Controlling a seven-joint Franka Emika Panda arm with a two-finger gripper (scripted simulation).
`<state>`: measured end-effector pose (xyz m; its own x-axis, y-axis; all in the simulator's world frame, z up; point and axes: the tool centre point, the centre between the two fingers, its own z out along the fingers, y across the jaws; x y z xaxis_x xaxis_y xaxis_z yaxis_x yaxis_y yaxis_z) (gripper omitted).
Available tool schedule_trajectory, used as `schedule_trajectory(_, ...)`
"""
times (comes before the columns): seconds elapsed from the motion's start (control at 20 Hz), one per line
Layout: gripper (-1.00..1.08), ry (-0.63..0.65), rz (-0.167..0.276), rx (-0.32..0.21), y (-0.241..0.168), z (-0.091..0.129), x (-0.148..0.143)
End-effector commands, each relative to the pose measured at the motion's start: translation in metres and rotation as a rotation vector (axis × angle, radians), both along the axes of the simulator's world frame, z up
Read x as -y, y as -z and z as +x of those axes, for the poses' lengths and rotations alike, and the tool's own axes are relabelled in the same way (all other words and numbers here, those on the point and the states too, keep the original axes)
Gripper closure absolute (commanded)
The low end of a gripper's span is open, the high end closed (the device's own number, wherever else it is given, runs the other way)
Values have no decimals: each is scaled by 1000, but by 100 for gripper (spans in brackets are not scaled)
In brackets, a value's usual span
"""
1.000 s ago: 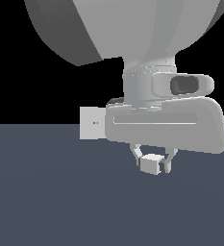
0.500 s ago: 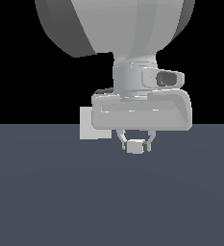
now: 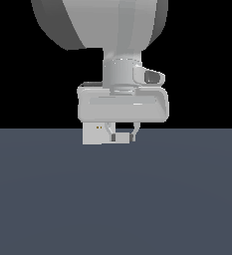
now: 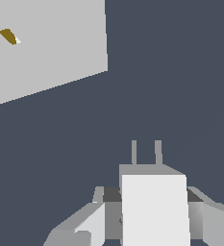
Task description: Plug the charger into the wall socket.
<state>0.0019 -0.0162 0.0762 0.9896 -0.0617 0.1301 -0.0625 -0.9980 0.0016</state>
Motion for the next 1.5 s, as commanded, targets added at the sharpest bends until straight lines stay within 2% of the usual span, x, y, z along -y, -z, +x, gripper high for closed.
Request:
schedule_trajectory(0.0,108,-80,0,0,-6,6,-11)
schedule_trajectory(0.3,108,-222,0,-1,-17,14,-31)
schedule_trajectory(0.6,108,-303,1,-3,-23,17,-44)
schedule_trajectory(1.15,108,-322,1,-4,-24,17,-47)
schedule_trajectory(1.45,108,-322,1,-4,-24,27,-50)
